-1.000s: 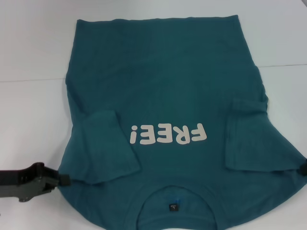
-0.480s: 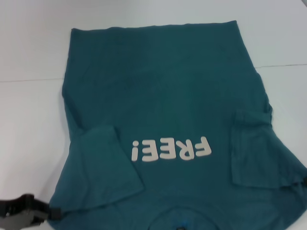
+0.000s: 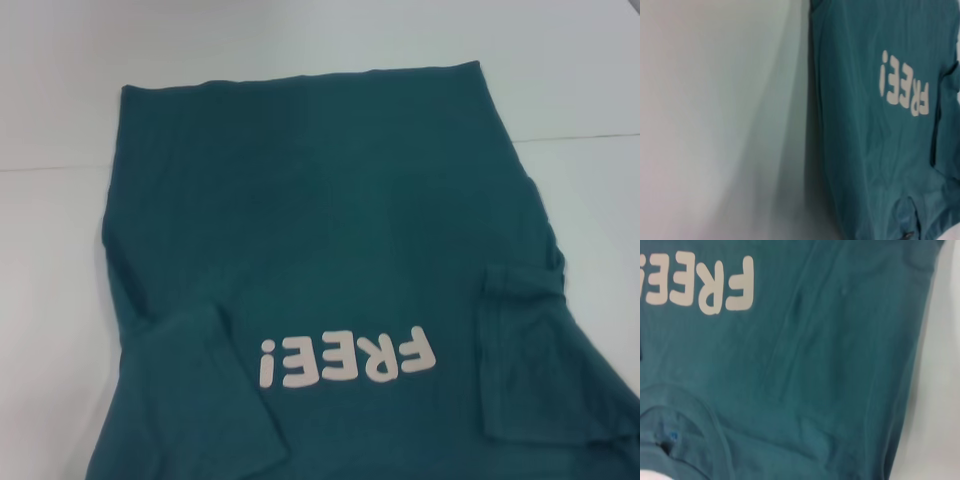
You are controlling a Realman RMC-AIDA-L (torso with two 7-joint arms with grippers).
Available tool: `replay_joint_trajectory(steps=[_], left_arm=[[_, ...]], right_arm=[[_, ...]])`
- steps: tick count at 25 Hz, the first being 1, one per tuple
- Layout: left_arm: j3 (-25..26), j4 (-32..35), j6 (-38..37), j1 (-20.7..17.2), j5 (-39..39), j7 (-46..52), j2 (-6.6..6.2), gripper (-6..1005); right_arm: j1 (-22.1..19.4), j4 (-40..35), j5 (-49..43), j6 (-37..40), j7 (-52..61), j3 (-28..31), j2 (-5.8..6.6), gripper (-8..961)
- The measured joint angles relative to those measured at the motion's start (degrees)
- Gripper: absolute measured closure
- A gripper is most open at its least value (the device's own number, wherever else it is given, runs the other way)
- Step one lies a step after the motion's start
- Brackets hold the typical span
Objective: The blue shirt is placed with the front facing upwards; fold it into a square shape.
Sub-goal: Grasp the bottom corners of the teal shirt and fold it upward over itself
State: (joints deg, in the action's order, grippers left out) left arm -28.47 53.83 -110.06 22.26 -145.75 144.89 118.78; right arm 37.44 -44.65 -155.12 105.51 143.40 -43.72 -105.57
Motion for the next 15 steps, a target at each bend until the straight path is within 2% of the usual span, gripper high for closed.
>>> replay_joint_trajectory(steps=[5,8,15], left_arm=[[0.6,0.1,-0.4,-0.2,-0.8,-0.5,-0.03,971],[1.2,-0.6,-0.5,1.1,1.6,-1.1,-0.57,971],[3.4,-5.6,-0.4,7.4,6.0,0.0,-3.74,971]], right_arm=[[-0.2,0.0,-0.3,0.6,-0.2,-0.7,-0.35,897],[0.5,0.0,0.9,0.1,-0.8,1.4,-0.4,894],[2.4,0.0,7.8,-3.8,0.1,10.2,0.89,887]])
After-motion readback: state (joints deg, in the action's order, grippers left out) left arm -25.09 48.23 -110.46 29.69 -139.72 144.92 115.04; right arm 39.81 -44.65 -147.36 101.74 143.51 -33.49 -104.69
